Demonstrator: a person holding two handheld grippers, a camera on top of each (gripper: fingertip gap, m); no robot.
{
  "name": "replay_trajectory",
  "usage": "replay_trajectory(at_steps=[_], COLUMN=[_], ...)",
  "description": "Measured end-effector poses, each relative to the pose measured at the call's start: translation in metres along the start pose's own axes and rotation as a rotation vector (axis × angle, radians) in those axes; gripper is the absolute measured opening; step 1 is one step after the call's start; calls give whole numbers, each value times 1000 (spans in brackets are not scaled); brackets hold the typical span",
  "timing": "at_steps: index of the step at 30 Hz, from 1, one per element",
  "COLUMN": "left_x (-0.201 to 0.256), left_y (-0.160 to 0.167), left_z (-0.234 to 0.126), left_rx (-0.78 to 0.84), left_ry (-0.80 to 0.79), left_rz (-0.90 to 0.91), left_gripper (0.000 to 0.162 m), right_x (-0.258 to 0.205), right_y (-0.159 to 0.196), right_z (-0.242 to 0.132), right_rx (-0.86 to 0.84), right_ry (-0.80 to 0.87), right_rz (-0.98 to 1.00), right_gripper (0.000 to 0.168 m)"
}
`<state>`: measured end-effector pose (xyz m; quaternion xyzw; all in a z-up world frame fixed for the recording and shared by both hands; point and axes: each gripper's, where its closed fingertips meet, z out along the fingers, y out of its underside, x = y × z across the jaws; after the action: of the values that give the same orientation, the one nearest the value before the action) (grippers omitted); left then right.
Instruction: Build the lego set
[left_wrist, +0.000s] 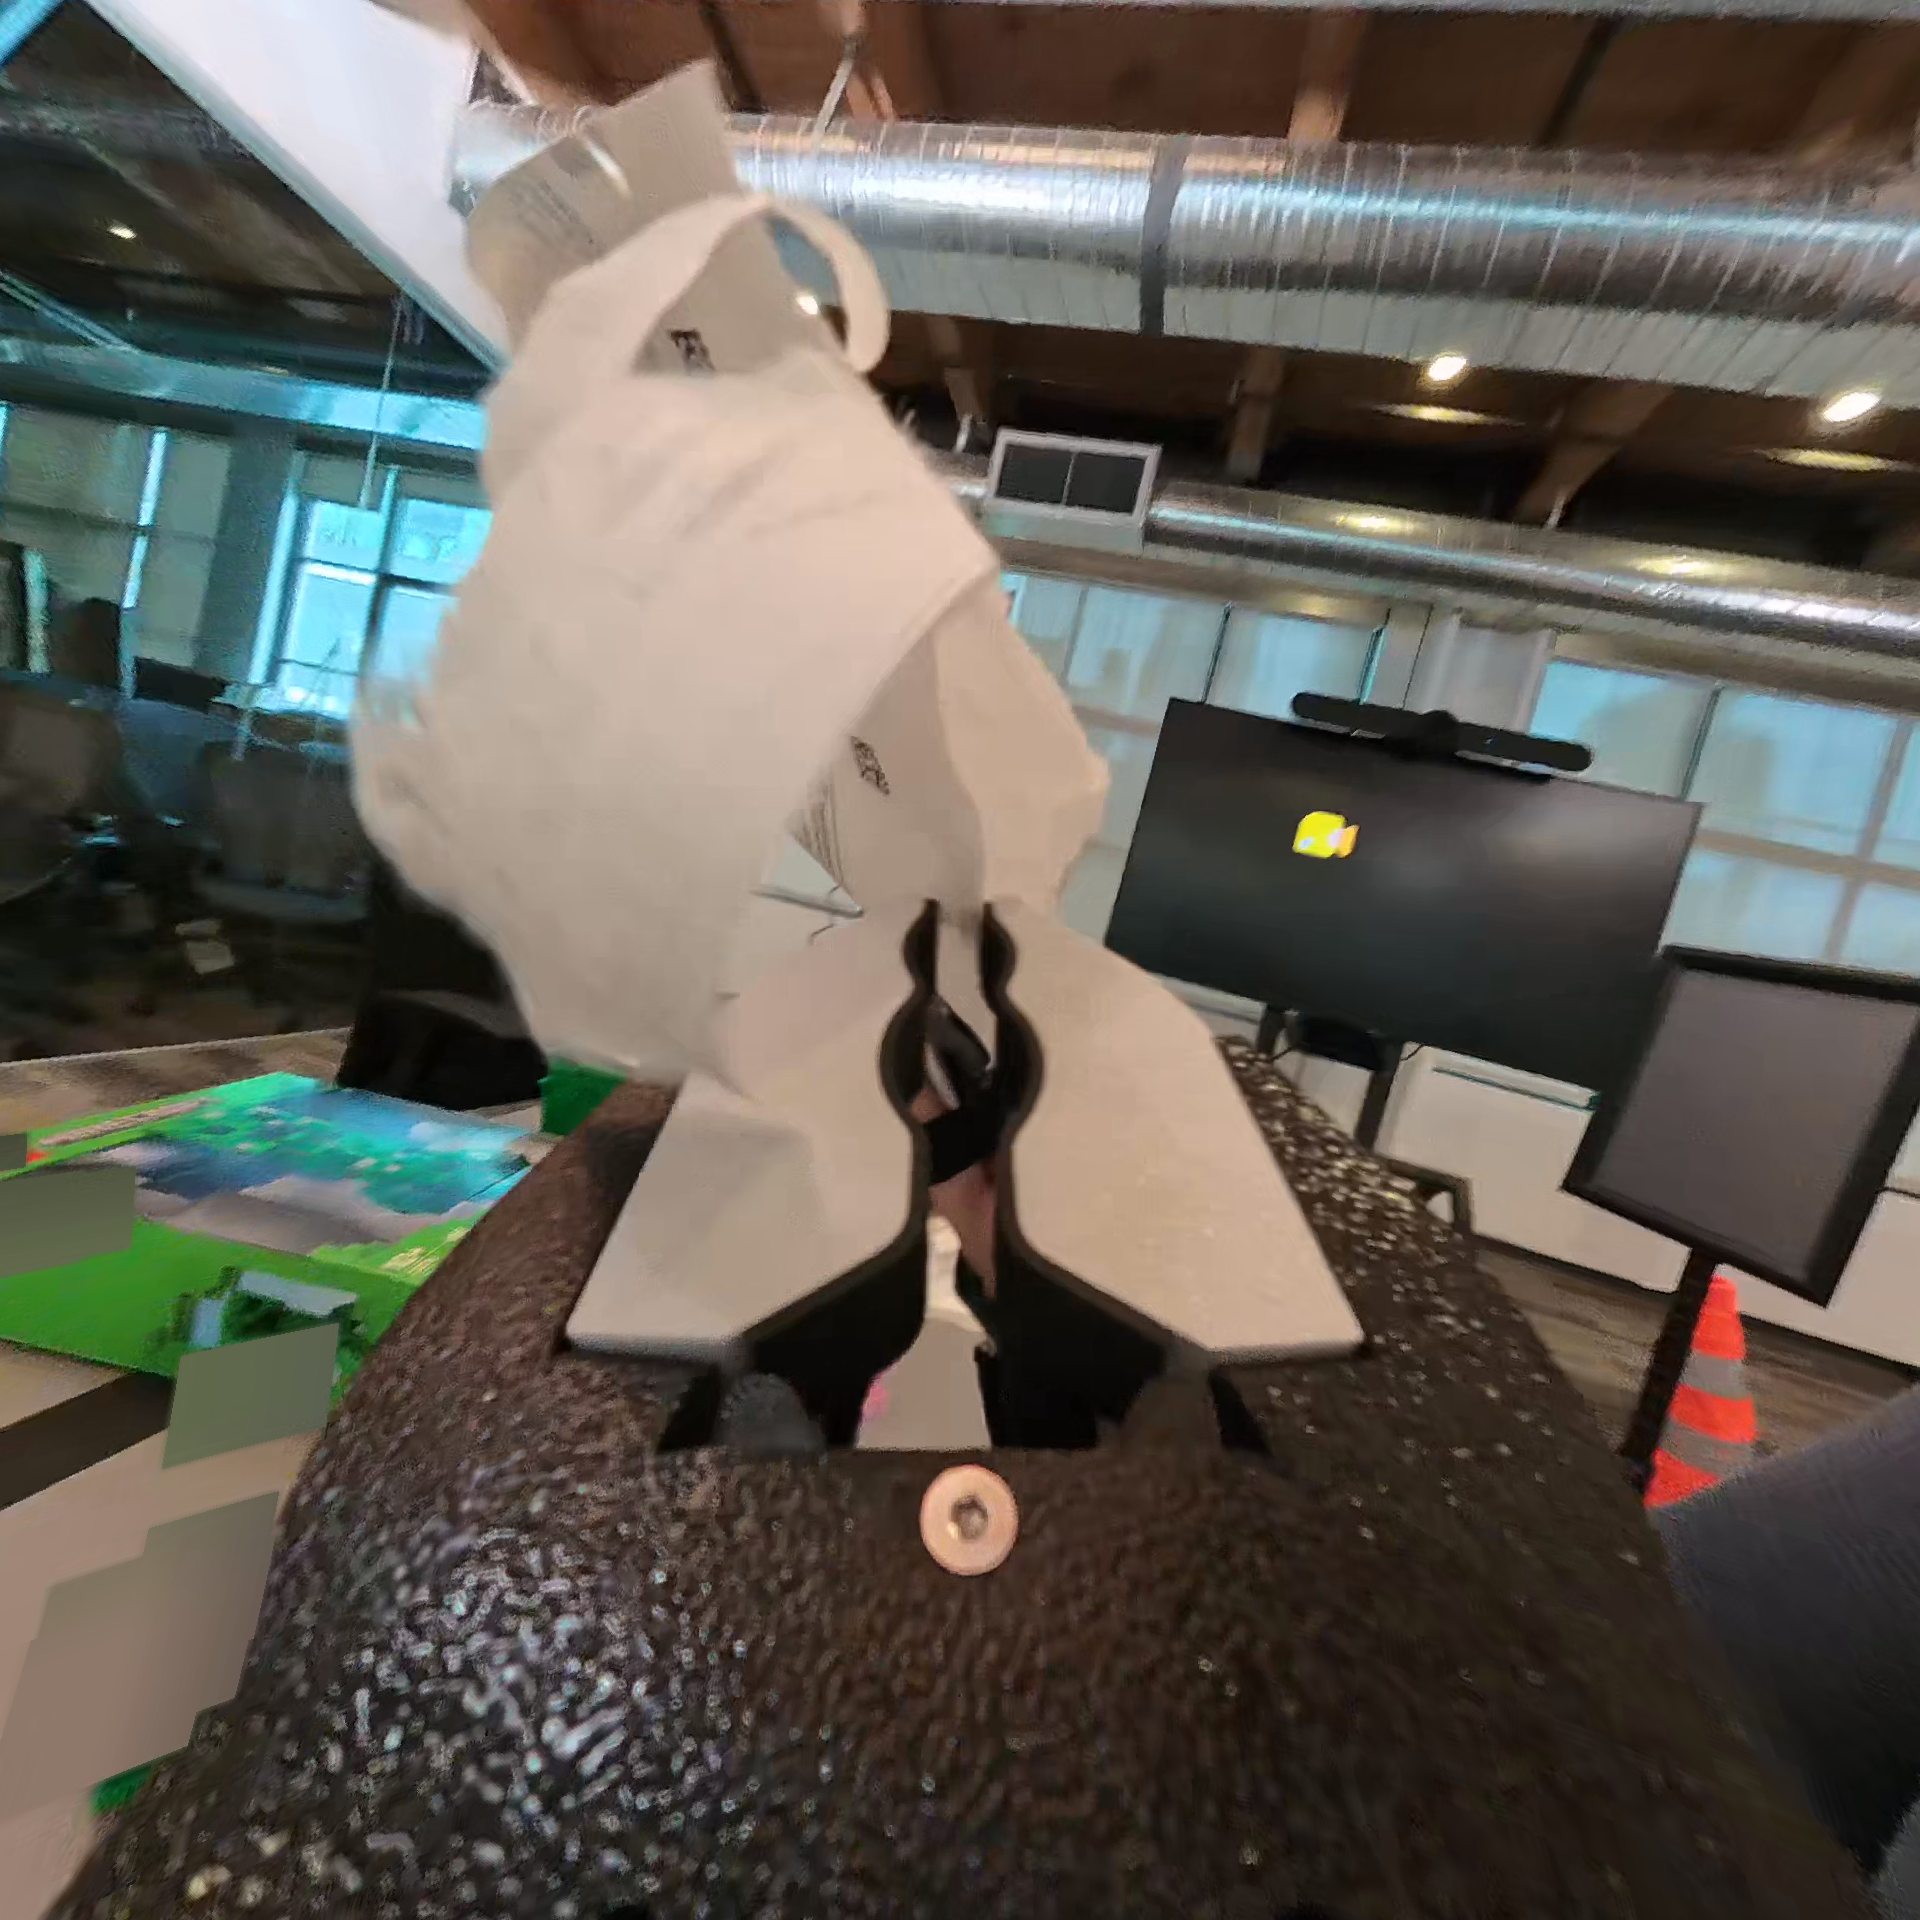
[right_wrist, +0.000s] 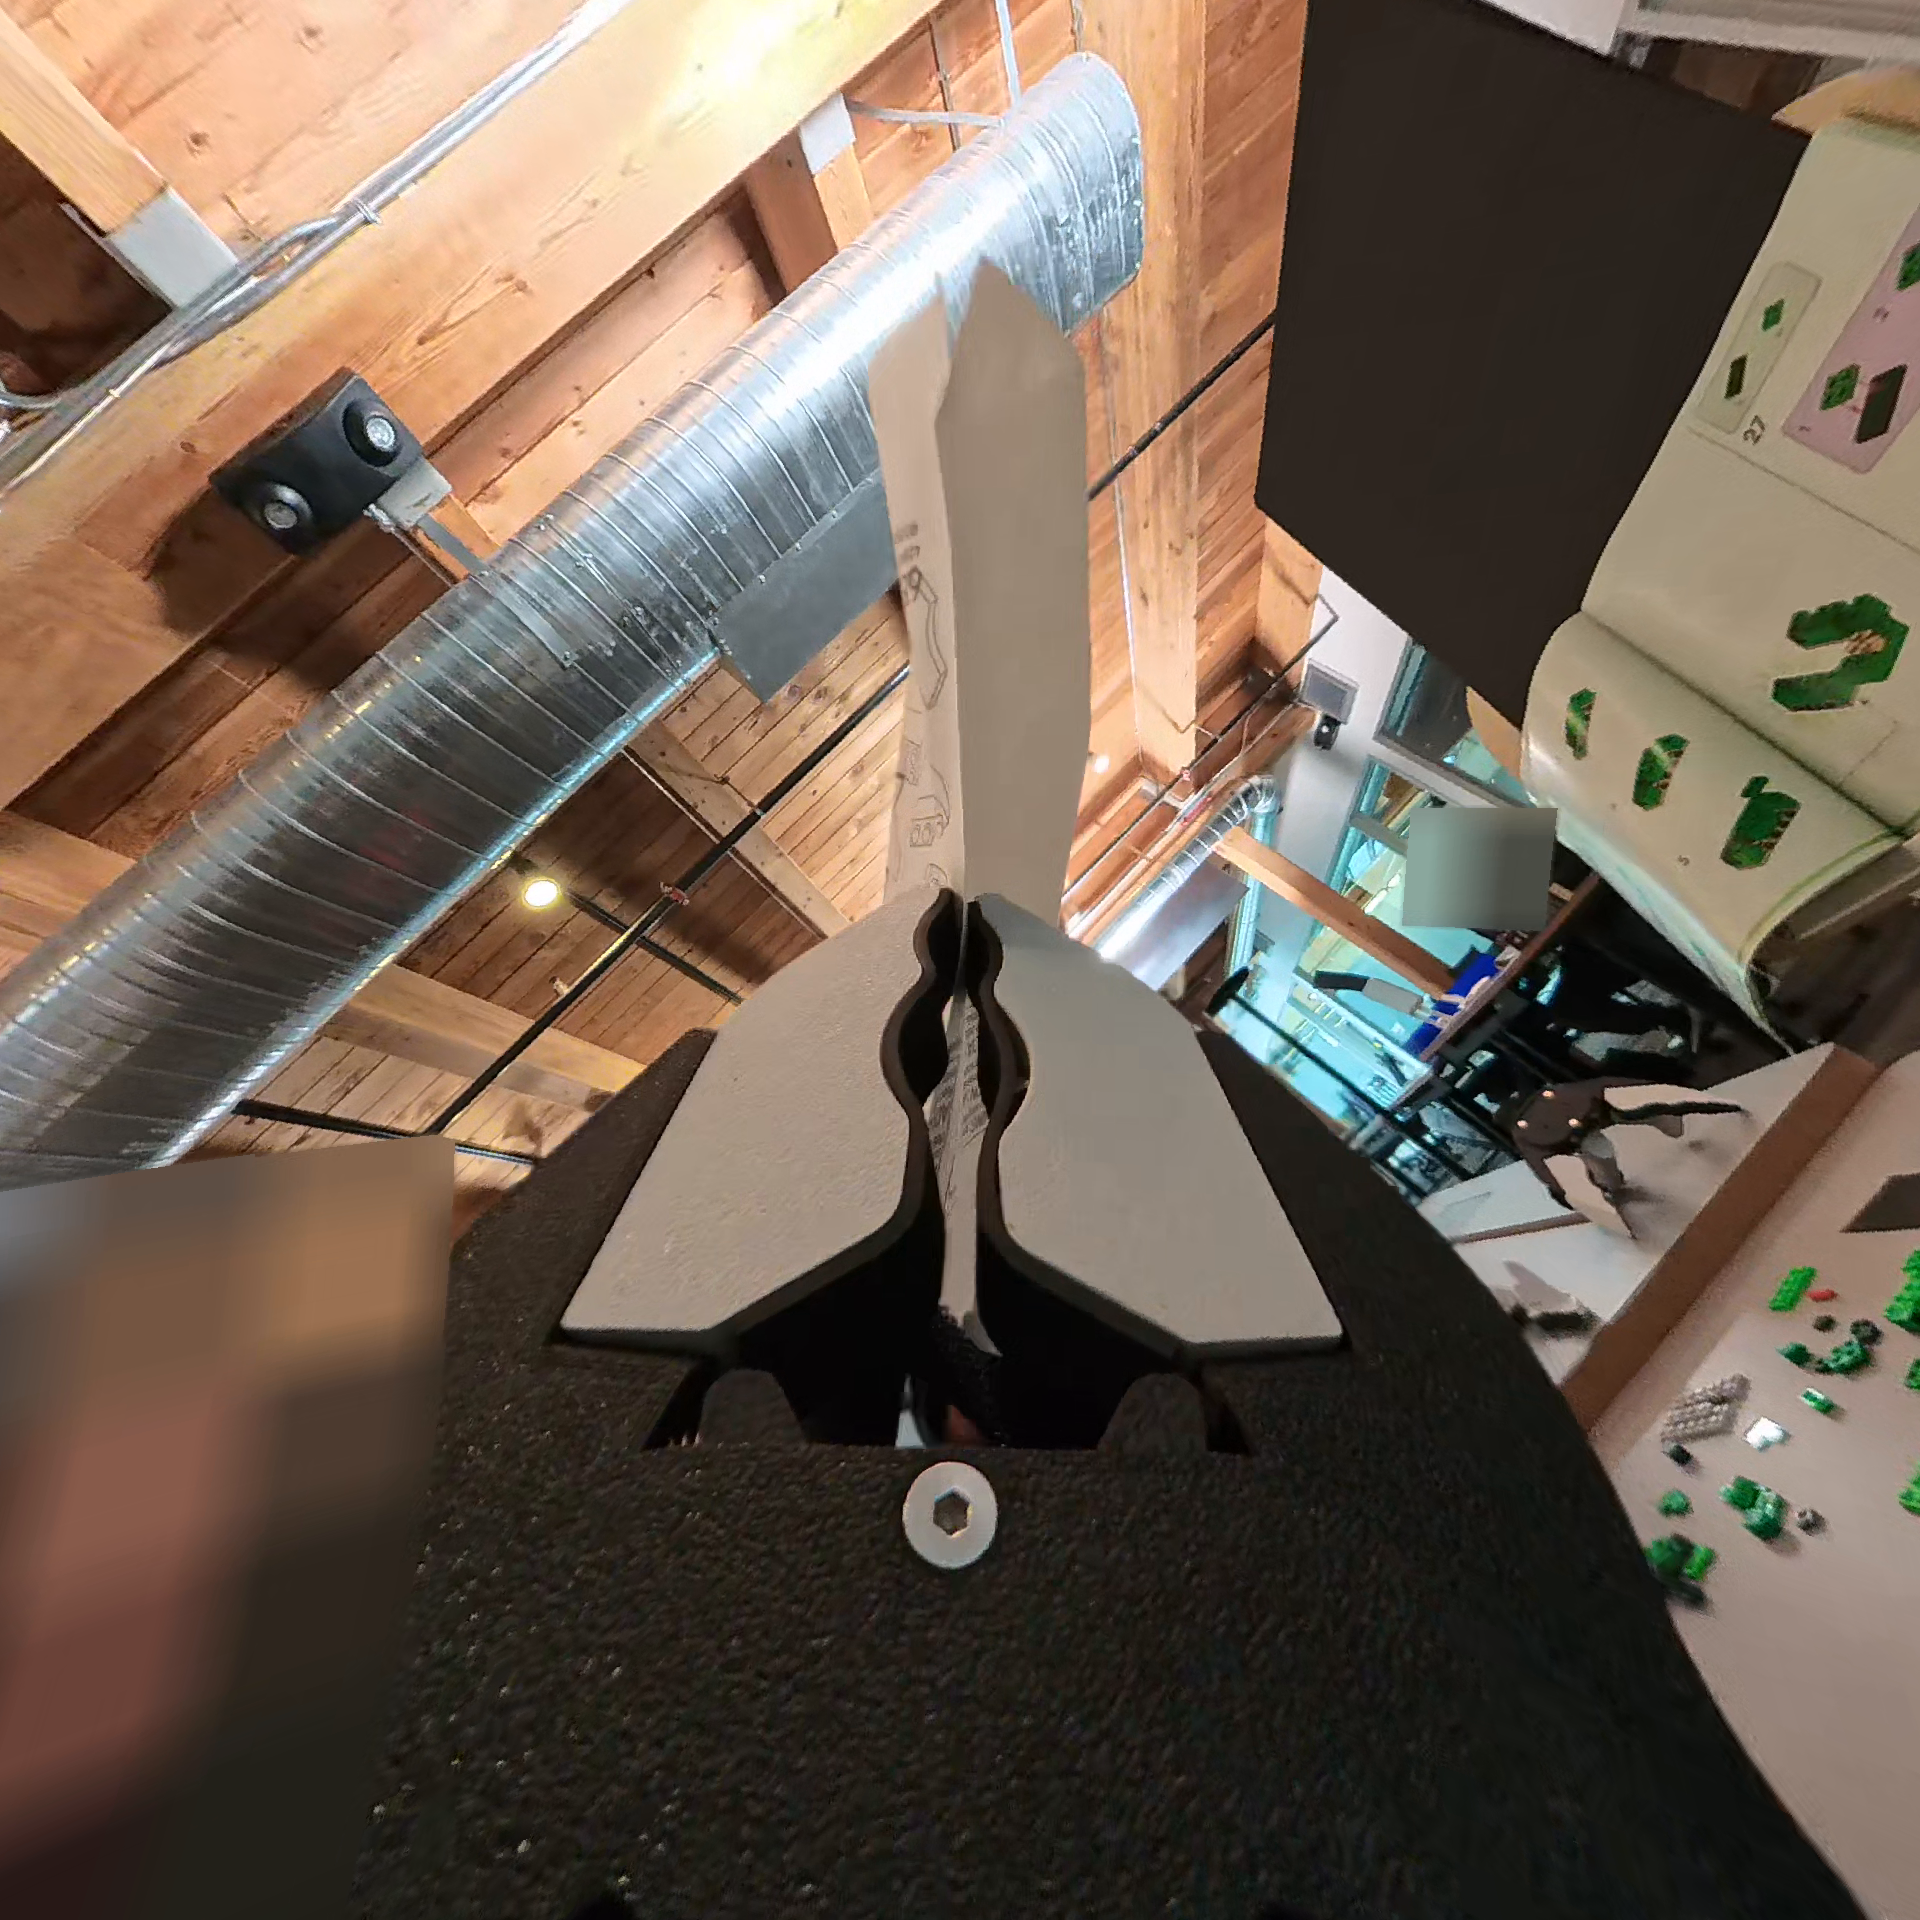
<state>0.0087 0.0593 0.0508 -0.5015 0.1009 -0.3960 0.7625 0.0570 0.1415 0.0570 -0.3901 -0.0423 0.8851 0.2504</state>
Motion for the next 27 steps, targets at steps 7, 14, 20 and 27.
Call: replay_trajectory(at_steps=[7,14,20,27], left_x=[-43,-68,-62,-59], left_y=[-2,-5,8,20], left_z=[-10,-8,5,14], left_rx=[-151,-478,-591,-675], left_ry=[-314,-611,-647,-673], left_rz=[111,446,493,492], left_gripper=[0,0,0,0], right_x=[19,10,30,37], right_y=[-13,40,45,29], right_z=[-13,2,8,10], right_rx=[-48,-368,-409,-384], right_ry=[338,623,825,984], right_rz=[-600,-1549,-1816,-1931], right_gripper=[51,52,42,4])
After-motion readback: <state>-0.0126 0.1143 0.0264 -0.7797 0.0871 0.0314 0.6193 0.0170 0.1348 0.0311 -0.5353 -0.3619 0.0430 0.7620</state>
